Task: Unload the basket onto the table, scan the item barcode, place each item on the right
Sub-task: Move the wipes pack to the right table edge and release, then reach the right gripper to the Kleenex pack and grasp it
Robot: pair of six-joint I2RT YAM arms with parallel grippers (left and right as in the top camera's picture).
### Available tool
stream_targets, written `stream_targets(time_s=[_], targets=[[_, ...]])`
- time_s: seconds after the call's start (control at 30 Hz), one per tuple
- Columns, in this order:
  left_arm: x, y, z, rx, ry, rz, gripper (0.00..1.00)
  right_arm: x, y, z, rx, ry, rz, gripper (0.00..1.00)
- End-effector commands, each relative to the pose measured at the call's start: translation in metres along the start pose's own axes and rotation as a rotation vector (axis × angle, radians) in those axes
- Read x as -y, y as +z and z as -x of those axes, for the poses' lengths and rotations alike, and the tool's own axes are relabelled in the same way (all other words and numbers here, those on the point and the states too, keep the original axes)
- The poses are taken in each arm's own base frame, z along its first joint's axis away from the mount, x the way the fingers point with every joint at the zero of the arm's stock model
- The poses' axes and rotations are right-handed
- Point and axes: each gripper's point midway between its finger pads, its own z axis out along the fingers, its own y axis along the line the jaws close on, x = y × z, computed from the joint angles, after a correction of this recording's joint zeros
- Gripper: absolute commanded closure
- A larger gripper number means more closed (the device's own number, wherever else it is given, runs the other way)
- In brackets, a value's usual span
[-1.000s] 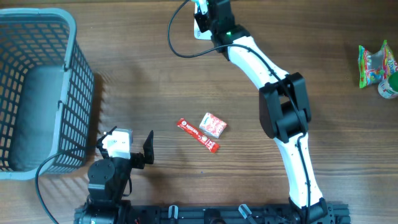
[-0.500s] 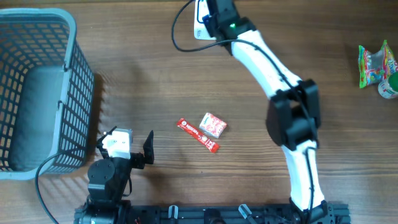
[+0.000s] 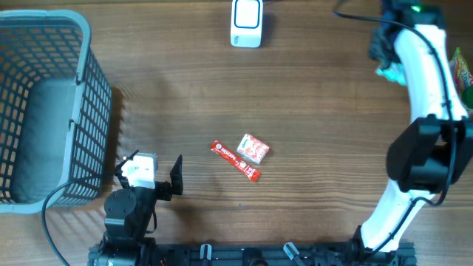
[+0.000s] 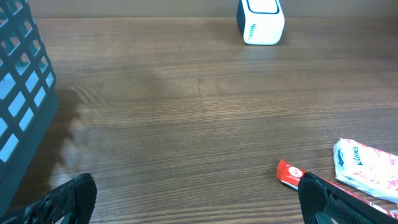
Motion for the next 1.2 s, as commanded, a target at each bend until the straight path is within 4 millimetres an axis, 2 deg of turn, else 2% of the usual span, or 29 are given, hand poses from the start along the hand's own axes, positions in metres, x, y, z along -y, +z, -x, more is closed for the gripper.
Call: stream_targets(time_s=[0.0,0.03,0.13,0.17,0.2,0.23,0.3,0.33,0.37,0.4,0.43,0.5,0.57,0.63,0.7,0.73,0.83,0.9,0.97,1.03,1.07,1.1,1.17], targets=[[0.002,0.000,0.000,0.004,-0.007,-0.011,0.00,0.040,0.061,-0.033,-0.089,0.109,-0.067,0.96],[0.002,0.000,0.000,0.004,-0.007,-0.011,0.00,0.059,0.080,-0.043,-0.101,0.151,-0.094,0.96],[0.002,0.000,0.000,0.004,-0.007,-0.011,0.00,0.108,0.103,-0.060,-0.136,0.256,-0.141,0.96],[0.002,0.000,0.000,0.004,-0.007,-0.011,0.00,0.132,0.109,-0.063,-0.141,0.300,-0.159,0.85],[0.002,0.000,0.000,0.004,-0.007,-0.011,0.00,0.141,0.110,-0.062,-0.141,0.289,-0.161,0.37],[0.002,0.000,0.000,0.004,-0.007,-0.011,0.00,0.144,0.108,-0.060,-0.139,0.273,-0.150,0.00],[0.002,0.000,0.000,0.004,-0.007,-0.011,0.00,0.142,0.093,-0.043,-0.105,0.234,-0.132,0.00],[0.002,0.000,0.000,0.004,-0.007,-0.011,0.00,0.128,0.078,-0.031,-0.070,0.219,-0.091,0.00],[0.002,0.000,0.000,0.004,-0.007,-0.011,0.00,0.098,0.057,-0.014,-0.012,0.197,0.019,0.00],[0.002,0.000,0.000,0.004,-0.007,-0.011,0.00,0.076,0.042,-0.006,0.022,0.178,0.098,0.00],[0.002,0.000,0.000,0.004,-0.007,-0.011,0.00,0.045,0.022,0.001,0.054,0.158,0.214,0.00],[0.002,0.000,0.000,0.005,-0.007,-0.011,0.00,-0.012,-0.018,0.001,0.061,0.159,0.405,0.00],[0.002,0.000,0.000,0.004,-0.007,-0.011,0.00,-0.077,-0.064,-0.025,-0.038,0.195,0.570,0.00],[0.002,0.000,0.000,0.004,-0.007,-0.011,0.00,-0.123,-0.088,-0.060,-0.193,0.244,0.635,0.00],[0.002,0.000,0.000,0.004,-0.007,-0.011,0.00,-0.156,-0.110,-0.087,-0.281,0.191,0.704,0.00],[0.002,0.000,0.000,0.004,-0.007,-0.011,0.00,-0.178,-0.127,-0.109,-0.339,0.123,0.758,0.00],[0.002,0.000,0.000,0.004,-0.007,-0.011,0.00,-0.208,-0.151,-0.154,-0.368,-0.099,0.756,0.00],[0.002,0.000,0.000,0.004,-0.007,-0.011,0.00,-0.214,-0.155,-0.182,-0.323,-0.246,0.620,0.01],[0.002,0.000,0.000,0.004,-0.007,-0.011,0.00,-0.213,-0.154,-0.202,-0.293,-0.331,0.509,0.34],[0.002,0.000,0.000,0.004,-0.007,-0.011,0.00,-0.212,-0.149,-0.223,-0.291,-0.401,0.433,0.76],[0.002,0.000,0.000,0.004,-0.007,-0.011,0.00,-0.211,-0.145,-0.231,-0.294,-0.424,0.405,0.89],[0.002,0.000,0.000,0.004,-0.007,-0.011,0.00,-0.206,-0.134,-0.244,-0.311,-0.431,0.356,0.96],[0.002,0.000,0.000,0.004,-0.007,-0.011,0.00,-0.201,-0.114,-0.267,-0.361,-0.424,0.314,0.96]])
